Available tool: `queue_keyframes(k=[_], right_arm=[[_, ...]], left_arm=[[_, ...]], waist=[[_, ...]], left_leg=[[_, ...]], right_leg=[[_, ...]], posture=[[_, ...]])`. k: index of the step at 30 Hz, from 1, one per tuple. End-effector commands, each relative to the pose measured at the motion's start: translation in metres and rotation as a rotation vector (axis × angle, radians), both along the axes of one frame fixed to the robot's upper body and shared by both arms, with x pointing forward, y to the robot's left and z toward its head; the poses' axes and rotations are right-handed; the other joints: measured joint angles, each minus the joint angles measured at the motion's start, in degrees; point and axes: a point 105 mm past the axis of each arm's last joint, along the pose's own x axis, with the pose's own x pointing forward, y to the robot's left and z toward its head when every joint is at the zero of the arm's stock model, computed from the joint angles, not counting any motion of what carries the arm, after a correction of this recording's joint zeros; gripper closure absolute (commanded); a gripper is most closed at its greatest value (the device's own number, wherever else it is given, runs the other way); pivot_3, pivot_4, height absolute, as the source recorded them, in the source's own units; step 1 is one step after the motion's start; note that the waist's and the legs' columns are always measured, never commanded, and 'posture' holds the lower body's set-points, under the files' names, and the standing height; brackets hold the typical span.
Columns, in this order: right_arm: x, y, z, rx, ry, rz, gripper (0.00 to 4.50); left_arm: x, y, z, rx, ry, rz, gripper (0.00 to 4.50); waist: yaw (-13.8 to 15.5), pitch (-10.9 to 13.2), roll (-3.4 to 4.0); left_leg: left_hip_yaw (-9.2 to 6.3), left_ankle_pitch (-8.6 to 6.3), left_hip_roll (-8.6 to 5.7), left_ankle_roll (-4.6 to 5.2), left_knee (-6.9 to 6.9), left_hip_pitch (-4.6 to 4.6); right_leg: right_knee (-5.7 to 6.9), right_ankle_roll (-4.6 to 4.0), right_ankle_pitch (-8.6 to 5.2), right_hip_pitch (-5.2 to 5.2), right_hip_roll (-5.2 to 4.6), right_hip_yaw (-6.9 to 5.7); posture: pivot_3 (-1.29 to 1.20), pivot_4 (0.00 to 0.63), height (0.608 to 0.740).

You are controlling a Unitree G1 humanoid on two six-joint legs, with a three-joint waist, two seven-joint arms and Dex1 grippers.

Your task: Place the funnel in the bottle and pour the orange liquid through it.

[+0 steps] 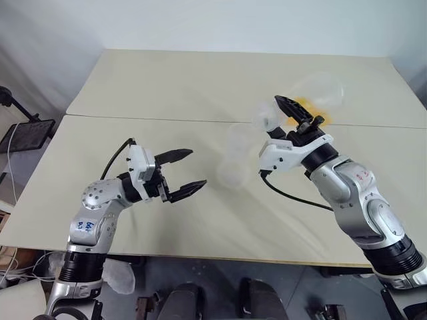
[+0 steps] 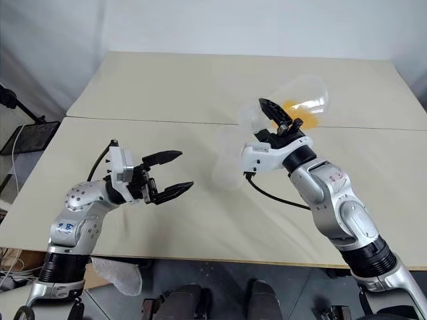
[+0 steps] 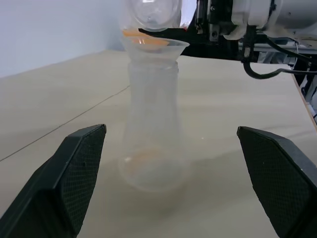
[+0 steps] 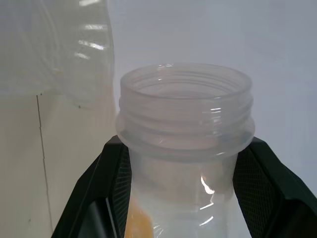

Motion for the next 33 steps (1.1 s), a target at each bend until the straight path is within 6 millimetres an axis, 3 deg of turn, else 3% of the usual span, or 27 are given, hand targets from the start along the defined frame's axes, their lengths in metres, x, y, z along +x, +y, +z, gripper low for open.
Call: queue_keyframes(k=[1,33], right_arm=[[-0.0082,0.0049,0.0132,-0.061,-0.104,0.017,2.07],[-0.0091,-0.0005,0.019,-0.204,-0.318,-0.041,2.07]], left_arm=[[-0.0055,-0.0019,0.0101,-0.02,-0.044,-0.013,0.0],[-0.0055,-0.0059,0.01,-0.04,-0.045,-0.007,0.0]], waist=[[0.0,0.0,0.0],[-0.3,0.0,0.0]], left_leg=[[0.0,0.0,0.0,0.0,0.0,0.0],[0.0,0.02,0.03,-0.03,0.0,0.0]], right_leg=[[0.0,0.0,0.0,0.0,0.0,0.0],[0.01,0.0,0.0,0.01,0.03,0.03]], posture=[[0.0,0.15,0.74],[0.0,0.15,0.74]])
